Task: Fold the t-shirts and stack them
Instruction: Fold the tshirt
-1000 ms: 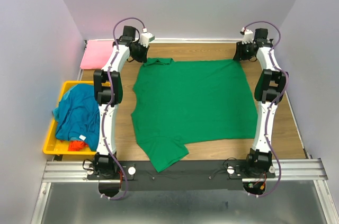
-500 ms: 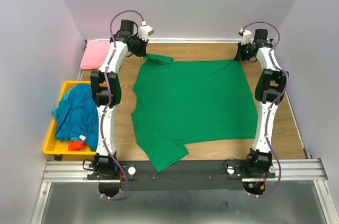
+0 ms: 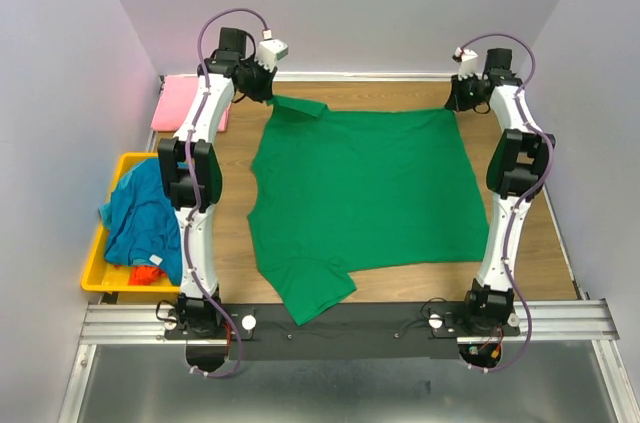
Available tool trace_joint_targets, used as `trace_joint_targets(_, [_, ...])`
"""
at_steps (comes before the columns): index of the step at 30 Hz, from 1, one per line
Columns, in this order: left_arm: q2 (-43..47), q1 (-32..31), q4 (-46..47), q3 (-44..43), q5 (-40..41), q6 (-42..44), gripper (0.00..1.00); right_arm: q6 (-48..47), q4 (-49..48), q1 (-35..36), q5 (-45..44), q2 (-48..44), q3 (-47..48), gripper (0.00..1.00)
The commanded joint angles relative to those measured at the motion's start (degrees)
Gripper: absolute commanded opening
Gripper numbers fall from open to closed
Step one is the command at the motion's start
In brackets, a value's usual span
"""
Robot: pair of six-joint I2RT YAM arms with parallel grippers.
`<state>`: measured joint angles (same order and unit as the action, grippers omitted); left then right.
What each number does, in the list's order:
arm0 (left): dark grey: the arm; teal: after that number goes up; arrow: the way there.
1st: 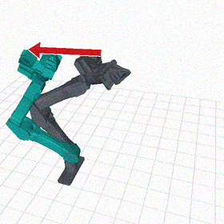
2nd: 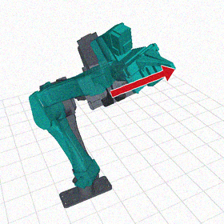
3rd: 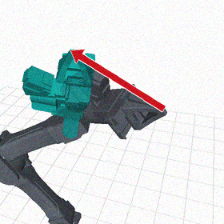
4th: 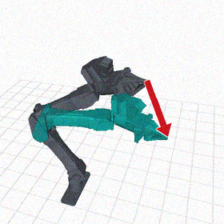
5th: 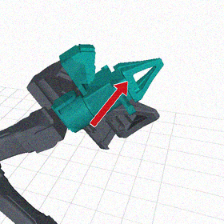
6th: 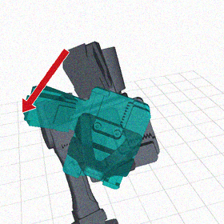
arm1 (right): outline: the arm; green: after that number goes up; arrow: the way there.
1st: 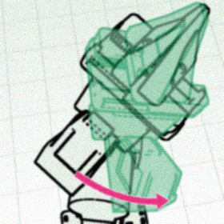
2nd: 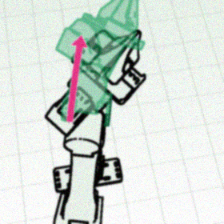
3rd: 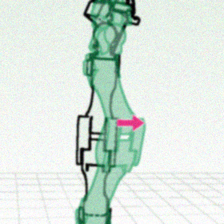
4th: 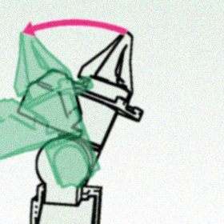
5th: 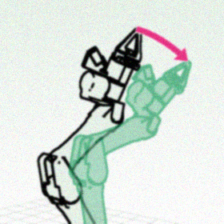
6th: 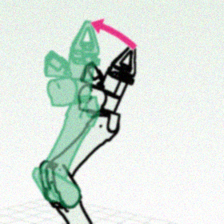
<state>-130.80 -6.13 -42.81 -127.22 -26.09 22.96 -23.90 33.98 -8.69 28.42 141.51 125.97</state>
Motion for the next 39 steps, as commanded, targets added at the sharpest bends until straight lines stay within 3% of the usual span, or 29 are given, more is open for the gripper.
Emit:
trace_joint_targets(1, [5.11, -0.37, -2.19, 2.4, -1.51, -0.28, 0.0, -2.03, -0.31, -0.28, 2.07, -4.49, -2.13, 0.01])
trace_joint_targets(18, [21.37, -1.69, -7.73, 23.41, -2.21, -5.91, 0.0, -9.05, -0.31, -2.65, 3.57, -16.26, -15.57, 0.01])
trace_joint_targets(23, [28.14, -5.29, -7.73, 33.95, 0.86, -7.48, 0.0, -12.48, -0.14, -3.09, 3.57, -19.34, -20.76, 0.0])
trace_joint_targets(32, [34.9, -7.75, -5.64, 49.67, -3.97, -13.29, 0.0, -17.49, -0.05, -3.18, 2.25, -24.08, -30.86, 0.01])
trace_joint_targets(39, [32.28, -8.02, -5.27, 50.14, -4.75, -13.29, 0.0, -19.95, 0.04, -3.26, 0.41, -25.58, -35.09, 0.01])
